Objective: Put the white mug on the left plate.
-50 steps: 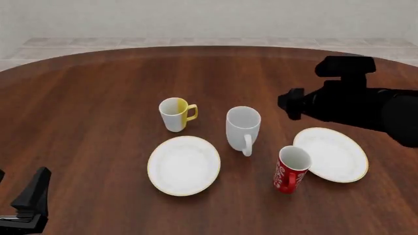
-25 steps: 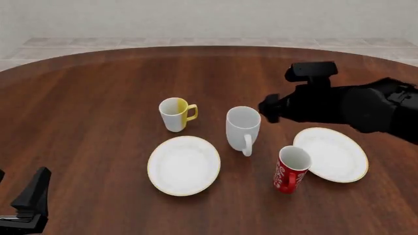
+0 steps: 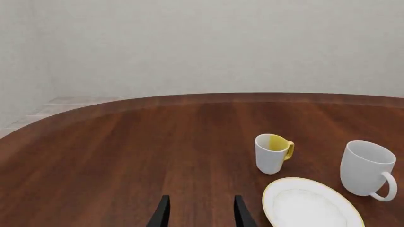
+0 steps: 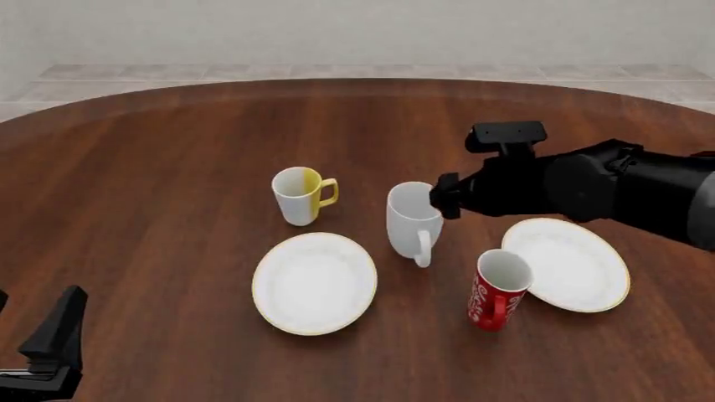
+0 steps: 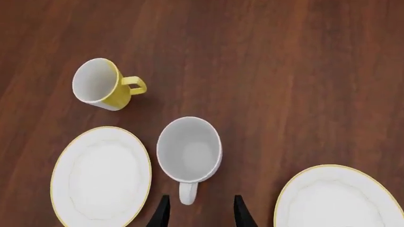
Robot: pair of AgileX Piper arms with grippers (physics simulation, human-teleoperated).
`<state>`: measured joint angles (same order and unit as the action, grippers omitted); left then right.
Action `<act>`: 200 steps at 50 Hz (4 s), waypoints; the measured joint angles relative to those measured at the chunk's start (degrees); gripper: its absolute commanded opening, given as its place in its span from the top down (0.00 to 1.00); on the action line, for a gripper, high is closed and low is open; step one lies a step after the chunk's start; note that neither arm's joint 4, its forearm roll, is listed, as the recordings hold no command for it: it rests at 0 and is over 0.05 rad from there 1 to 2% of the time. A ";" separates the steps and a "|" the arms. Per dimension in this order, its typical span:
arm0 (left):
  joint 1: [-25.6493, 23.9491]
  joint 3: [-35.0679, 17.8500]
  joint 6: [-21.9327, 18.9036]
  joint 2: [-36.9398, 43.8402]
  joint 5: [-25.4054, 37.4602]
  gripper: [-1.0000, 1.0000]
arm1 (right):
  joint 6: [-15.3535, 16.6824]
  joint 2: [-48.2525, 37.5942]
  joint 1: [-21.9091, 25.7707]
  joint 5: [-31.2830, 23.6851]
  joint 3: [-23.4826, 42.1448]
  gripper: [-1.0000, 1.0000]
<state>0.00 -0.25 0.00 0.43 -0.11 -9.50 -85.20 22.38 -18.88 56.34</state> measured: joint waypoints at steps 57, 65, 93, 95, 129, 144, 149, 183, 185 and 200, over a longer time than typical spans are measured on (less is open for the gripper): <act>0.00 0.00 0.00 0.00 0.00 0.00 | -6.09 -8.66 3.30 4.73 -1.41 0.00; 0.00 0.00 0.00 0.00 0.00 0.00 | -6.59 -9.64 3.62 5.30 -1.42 0.00; 0.00 0.00 0.00 0.00 0.00 0.00 | -8.65 -11.58 4.58 7.51 -2.63 0.00; 0.00 0.00 0.00 0.00 0.00 0.00 | -8.74 -11.58 4.58 7.65 -2.69 0.00; 0.00 0.00 0.00 0.00 0.00 0.00 | -8.52 -12.24 4.87 8.67 -3.36 1.00; 0.00 0.00 0.00 0.00 0.00 0.00 | -7.96 -11.72 4.25 8.01 -3.47 1.00; 0.00 0.00 0.00 0.00 0.00 0.00 | -7.45 -11.13 3.69 7.27 -3.25 1.00; 0.00 0.00 0.00 0.00 0.00 0.00 | 1.32 -4.48 -0.03 -2.43 8.68 1.00; 0.00 0.00 0.00 0.00 0.00 0.00 | 1.77 -3.98 -0.06 -3.10 9.69 1.00; 0.00 0.00 0.00 0.00 0.00 0.00 | 4.14 -0.92 1.39 -7.27 16.04 1.00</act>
<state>0.00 -0.25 0.00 0.43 -0.11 -5.35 -86.12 23.78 -26.15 72.38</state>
